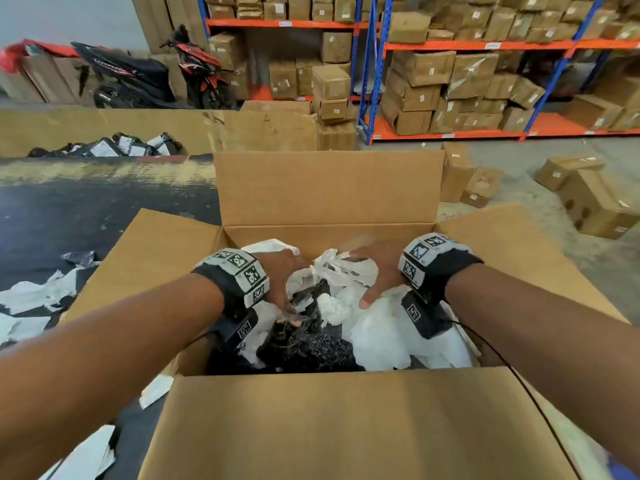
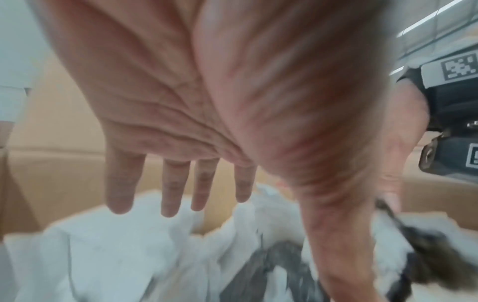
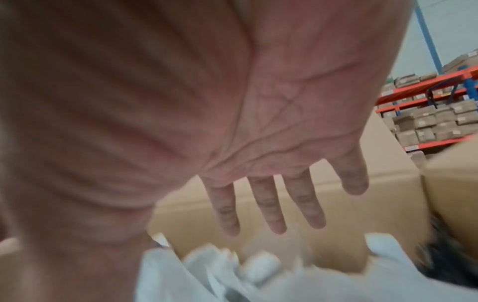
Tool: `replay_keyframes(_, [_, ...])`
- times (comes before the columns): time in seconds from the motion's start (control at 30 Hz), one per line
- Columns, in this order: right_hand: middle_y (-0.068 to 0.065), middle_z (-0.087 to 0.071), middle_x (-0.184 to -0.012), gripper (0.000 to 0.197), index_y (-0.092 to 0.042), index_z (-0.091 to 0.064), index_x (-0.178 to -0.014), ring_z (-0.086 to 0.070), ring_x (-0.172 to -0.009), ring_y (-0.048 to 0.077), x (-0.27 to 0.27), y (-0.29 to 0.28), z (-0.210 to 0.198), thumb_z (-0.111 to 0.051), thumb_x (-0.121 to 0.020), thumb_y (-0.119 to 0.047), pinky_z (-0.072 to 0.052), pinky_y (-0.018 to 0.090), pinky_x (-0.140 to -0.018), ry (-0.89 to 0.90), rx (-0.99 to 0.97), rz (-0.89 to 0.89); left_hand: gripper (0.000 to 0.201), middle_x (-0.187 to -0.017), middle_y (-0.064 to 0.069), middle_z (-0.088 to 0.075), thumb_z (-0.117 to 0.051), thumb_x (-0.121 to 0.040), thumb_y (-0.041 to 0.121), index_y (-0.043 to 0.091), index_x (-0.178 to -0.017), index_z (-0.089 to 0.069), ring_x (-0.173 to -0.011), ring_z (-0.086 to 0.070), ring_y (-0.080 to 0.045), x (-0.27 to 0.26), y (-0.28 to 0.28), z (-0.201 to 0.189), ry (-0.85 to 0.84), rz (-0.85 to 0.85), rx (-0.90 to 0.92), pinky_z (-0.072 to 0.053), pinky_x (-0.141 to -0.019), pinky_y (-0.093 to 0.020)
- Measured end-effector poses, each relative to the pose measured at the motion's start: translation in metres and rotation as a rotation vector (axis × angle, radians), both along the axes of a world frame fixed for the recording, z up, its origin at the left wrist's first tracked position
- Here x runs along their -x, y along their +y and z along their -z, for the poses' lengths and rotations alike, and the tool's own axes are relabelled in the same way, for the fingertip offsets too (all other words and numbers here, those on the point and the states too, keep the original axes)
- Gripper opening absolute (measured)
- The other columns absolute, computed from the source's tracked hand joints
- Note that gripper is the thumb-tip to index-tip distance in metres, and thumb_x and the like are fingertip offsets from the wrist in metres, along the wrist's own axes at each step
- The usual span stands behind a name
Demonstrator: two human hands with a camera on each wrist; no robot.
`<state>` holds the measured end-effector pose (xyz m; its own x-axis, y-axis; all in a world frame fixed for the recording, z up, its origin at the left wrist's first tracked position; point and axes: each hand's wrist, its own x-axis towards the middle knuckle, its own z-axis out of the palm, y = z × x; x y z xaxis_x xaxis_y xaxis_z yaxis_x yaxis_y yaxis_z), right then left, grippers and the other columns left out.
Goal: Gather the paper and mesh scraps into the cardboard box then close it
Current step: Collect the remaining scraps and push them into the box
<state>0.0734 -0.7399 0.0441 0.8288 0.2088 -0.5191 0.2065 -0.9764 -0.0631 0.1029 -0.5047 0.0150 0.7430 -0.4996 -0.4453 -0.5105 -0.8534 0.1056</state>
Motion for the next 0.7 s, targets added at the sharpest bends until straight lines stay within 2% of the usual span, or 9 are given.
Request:
replay_keyframes(0.1, [0.003,-0.04,-0.155,0.098,-0.021,-0.032,-0.154,-0.041,-0.139,0.026,0.009,0.012,-0.03,-0.074,-0.076,-0.064,-0.035,0.039,-0.112,-0.183,-0.055,0.001,0.099,-0.149,-0.006,-0.041,-0.074,-0.076,0.065,0.031,-0.156,-0.026,-0.129,-0.05,-0.029,0.011,0.013,-0.032,-0.157,0.052,0.121,-0.041,-0.104,-0.039])
replay_keyframes(0.17, [0.003,-0.046,-0.149,0.087,-0.023,-0.037,-0.151,-0.043,-0.135,0.025,0.02,0.026,-0.05,-0.07,-0.08,-0.063,-0.037,0.038,-0.107,-0.291,-0.09,-0.023,0.091,-0.147,-0.003,-0.041,-0.067,-0.081,0.068,0.032,-0.155,-0.028,-0.125,-0.054,-0.028,0.019,0.024,-0.049,-0.264,0.069,0.196,-0.045,-0.1,-0.037])
replay_keyframes(0.3, [-0.002,-0.046,-0.145,0.077,-0.03,-0.039,-0.149,-0.042,-0.135,0.022,0.054,0.069,-0.09,-0.066,-0.084,-0.061,-0.037,0.037,-0.104,-0.48,-0.196,-0.083,0.084,-0.141,0.0,-0.043,-0.064,-0.083,0.067,0.034,-0.153,-0.032,-0.111,-0.057,-0.02,0.047,0.057,-0.083,-0.371,0.077,0.315,-0.049,-0.099,-0.043])
replay_keyframes(0.4, [-0.003,-0.045,-0.145,0.075,-0.032,-0.038,-0.149,-0.042,-0.134,0.021,0.082,0.11,-0.111,-0.064,-0.085,-0.061,-0.037,0.037,-0.105,-0.582,-0.286,-0.132,0.082,-0.143,0.0,-0.042,-0.063,-0.084,0.067,0.033,-0.152,-0.033,-0.118,-0.055,-0.021,0.074,0.097,-0.097,-0.431,0.052,0.395,-0.047,-0.102,-0.047])
replay_keyframes(0.47, [-0.003,-0.047,-0.143,0.073,-0.032,-0.039,-0.148,-0.044,-0.131,0.021,0.101,0.144,-0.117,-0.065,-0.086,-0.059,-0.039,0.038,-0.104,-0.617,-0.339,-0.167,0.081,-0.143,0.0,-0.043,-0.063,-0.084,0.068,0.032,-0.151,-0.035,-0.126,-0.051,-0.021,0.094,0.131,-0.099,-0.449,0.043,0.455,-0.045,-0.106,-0.046])
replay_keyframes(0.53, [-0.003,-0.05,-0.138,0.071,-0.032,-0.042,-0.147,-0.047,-0.128,0.02,0.121,0.181,-0.116,-0.067,-0.085,-0.057,-0.043,0.039,-0.103,-0.622,-0.414,-0.2,0.08,-0.143,0.002,-0.044,-0.065,-0.083,0.066,0.032,-0.15,-0.038,-0.129,-0.048,-0.017,0.117,0.169,-0.094,-0.448,0.004,0.507,-0.041,-0.109,-0.038])
replay_keyframes(0.6, [-0.003,-0.051,-0.136,0.072,-0.031,-0.044,-0.147,-0.049,-0.126,0.017,0.14,0.221,-0.109,-0.067,-0.084,-0.056,-0.043,0.037,-0.101,-0.61,-0.492,-0.241,0.081,-0.142,0.004,-0.045,-0.062,-0.08,0.068,0.032,-0.149,-0.041,-0.127,-0.05,-0.014,0.141,0.212,-0.084,-0.446,-0.064,0.55,-0.04,-0.106,-0.032])
replay_keyframes(0.7, [-0.003,-0.052,-0.136,0.072,-0.03,-0.045,-0.146,-0.05,-0.125,0.015,0.165,0.287,-0.09,-0.067,-0.083,-0.058,-0.043,0.036,-0.102,-0.58,-0.606,-0.303,0.079,-0.134,0.001,-0.05,-0.061,-0.077,0.065,0.028,-0.146,-0.046,-0.119,-0.054,-0.014,0.171,0.28,-0.058,-0.422,-0.141,0.614,-0.045,-0.101,-0.03])
